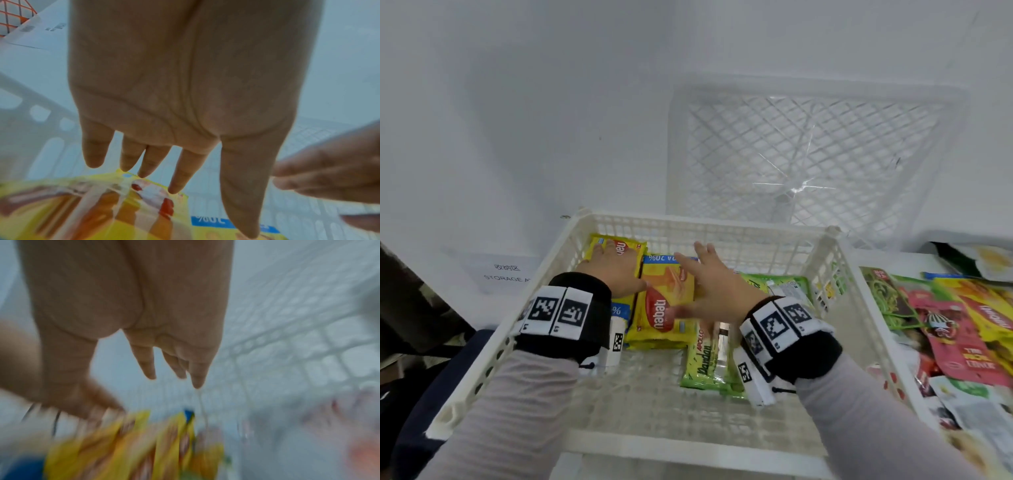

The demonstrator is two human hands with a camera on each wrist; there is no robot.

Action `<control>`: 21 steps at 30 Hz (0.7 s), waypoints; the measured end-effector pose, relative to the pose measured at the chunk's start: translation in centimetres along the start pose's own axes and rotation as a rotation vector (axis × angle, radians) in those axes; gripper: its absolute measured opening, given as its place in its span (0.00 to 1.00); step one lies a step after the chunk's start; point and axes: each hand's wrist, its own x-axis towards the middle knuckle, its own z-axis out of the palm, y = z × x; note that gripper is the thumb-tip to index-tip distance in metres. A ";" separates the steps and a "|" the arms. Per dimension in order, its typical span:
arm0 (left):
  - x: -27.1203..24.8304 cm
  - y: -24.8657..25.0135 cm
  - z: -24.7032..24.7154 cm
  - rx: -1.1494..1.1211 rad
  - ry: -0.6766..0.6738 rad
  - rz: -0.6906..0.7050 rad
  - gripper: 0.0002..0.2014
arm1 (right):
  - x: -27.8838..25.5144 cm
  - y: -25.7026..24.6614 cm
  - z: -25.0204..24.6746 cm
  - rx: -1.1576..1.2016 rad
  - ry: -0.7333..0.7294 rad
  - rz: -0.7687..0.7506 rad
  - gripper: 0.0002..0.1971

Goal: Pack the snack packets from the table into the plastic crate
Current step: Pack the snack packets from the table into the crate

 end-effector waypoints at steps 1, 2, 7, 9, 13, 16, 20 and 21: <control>-0.2 0.1 -0.2 -0.005 0.005 0.016 0.36 | -0.8 0.4 -1.3 0.080 0.062 0.009 0.43; -0.4 0.3 -0.6 -0.026 0.020 0.042 0.33 | -1.6 0.9 -2.7 0.141 0.125 0.020 0.37; -2.8 4.5 -2.2 -0.258 0.170 0.326 0.27 | -5.4 4.5 -7.3 0.162 0.226 0.256 0.23; -3.4 7.3 -2.4 -0.328 0.159 0.427 0.24 | -5.9 5.6 -7.5 0.099 0.244 0.399 0.22; -3.4 12.8 -0.2 -0.242 0.088 0.489 0.20 | -5.4 6.3 -5.8 -0.064 0.165 0.584 0.18; -3.2 14.7 2.3 -0.205 0.102 0.456 0.21 | -4.5 6.4 -4.5 -0.096 0.158 0.605 0.18; -2.7 14.7 3.7 -0.310 -0.006 0.415 0.24 | -3.9 7.0 -3.4 -0.125 0.057 0.560 0.19; -2.6 14.5 3.8 -0.349 -0.032 0.395 0.25 | -3.9 7.1 -3.3 -0.139 0.029 0.552 0.20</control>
